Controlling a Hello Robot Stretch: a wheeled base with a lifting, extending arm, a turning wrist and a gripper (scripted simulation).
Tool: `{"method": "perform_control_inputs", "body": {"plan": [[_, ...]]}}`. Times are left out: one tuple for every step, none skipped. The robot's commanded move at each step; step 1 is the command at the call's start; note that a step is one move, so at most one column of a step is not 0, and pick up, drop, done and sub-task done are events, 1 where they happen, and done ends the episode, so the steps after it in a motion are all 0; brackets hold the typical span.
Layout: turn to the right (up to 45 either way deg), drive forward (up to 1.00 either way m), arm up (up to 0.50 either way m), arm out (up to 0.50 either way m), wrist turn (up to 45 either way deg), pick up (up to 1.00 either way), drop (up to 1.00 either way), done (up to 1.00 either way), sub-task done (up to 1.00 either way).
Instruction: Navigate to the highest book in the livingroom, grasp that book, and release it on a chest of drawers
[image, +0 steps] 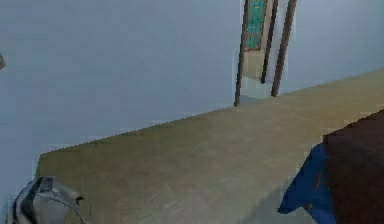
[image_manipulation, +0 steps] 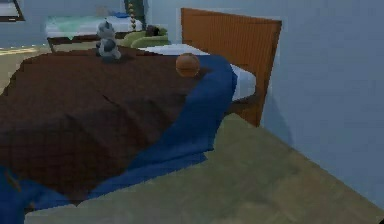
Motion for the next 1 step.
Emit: {"method": "perform_control_inputs", "body": {"plan": [[0.0, 1.00, 0.00, 0.00, 0.0, 0.00, 0.00, 0.00, 0.00]]}}
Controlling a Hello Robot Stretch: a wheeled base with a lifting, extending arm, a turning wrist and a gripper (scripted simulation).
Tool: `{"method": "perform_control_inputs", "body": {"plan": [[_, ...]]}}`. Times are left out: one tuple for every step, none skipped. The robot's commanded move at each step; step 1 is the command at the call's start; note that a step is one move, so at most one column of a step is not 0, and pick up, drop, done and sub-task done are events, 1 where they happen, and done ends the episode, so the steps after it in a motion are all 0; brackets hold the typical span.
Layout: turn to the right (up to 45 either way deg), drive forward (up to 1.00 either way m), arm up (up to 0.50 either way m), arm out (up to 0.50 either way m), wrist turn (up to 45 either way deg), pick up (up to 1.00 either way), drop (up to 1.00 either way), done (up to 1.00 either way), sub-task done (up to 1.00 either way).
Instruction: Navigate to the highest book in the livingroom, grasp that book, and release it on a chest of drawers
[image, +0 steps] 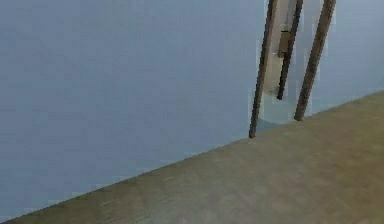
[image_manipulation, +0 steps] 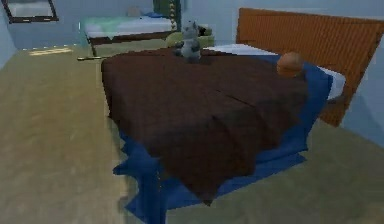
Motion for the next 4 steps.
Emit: {"method": "perform_control_inputs", "body": {"plan": [[-3.0, 0.00, 0.00, 0.00, 0.0, 0.00, 0.00, 0.00, 0.00], [-12.0, 0.00, 0.00, 0.00, 0.0, 0.00, 0.00, 0.00, 0.00], [0.0, 0.10, 0.00, 0.00, 0.0, 0.00, 0.00, 0.00, 0.00], [18.0, 0.00, 0.00, 0.00, 0.0, 0.00, 0.00, 0.00, 0.00]]}}
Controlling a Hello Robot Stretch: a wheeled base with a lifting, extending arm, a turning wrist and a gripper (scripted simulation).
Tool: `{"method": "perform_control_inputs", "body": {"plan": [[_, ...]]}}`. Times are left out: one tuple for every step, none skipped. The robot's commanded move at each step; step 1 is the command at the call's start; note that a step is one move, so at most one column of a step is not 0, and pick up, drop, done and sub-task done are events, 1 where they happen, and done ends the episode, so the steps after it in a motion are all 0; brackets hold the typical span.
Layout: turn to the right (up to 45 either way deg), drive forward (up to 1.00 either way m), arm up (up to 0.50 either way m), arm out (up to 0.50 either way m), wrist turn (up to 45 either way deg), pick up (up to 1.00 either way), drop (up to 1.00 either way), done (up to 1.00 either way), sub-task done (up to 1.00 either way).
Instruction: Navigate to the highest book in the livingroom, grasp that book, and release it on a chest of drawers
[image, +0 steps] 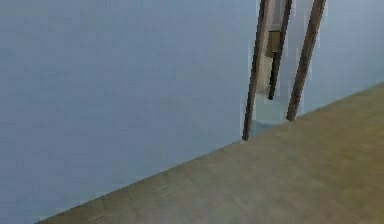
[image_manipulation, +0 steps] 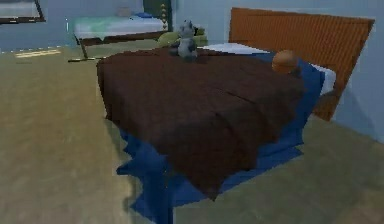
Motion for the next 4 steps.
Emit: {"method": "perform_control_inputs", "body": {"plan": [[0.0, 0.05, 0.00, 0.00, 0.0, 0.00, 0.00, 0.00, 0.00], [30.0, 0.00, 0.00, 0.00, 0.0, 0.00, 0.00, 0.00, 0.00], [0.0, 1.00, 0.00, 0.00, 0.0, 0.00, 0.00, 0.00, 0.00], [30.0, 0.00, 0.00, 0.00, 0.0, 0.00, 0.00, 0.00, 0.00]]}}
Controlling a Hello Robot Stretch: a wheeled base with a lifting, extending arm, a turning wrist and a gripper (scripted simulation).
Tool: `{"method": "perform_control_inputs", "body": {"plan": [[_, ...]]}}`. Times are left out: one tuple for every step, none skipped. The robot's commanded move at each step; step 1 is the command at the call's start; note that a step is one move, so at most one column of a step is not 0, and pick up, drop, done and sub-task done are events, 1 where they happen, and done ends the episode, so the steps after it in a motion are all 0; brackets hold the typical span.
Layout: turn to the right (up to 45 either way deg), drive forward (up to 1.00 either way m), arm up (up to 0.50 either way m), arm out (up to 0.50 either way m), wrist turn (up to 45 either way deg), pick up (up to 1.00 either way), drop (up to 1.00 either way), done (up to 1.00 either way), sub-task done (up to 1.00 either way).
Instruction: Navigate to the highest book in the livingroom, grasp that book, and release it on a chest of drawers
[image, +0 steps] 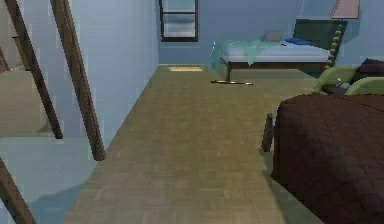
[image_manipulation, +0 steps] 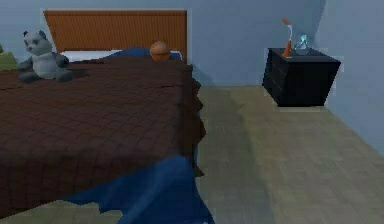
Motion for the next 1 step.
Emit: {"method": "perform_control_inputs", "body": {"plan": [[0.0, 0.10, 0.00, 0.00, 0.0, 0.00, 0.00, 0.00, 0.00]]}}
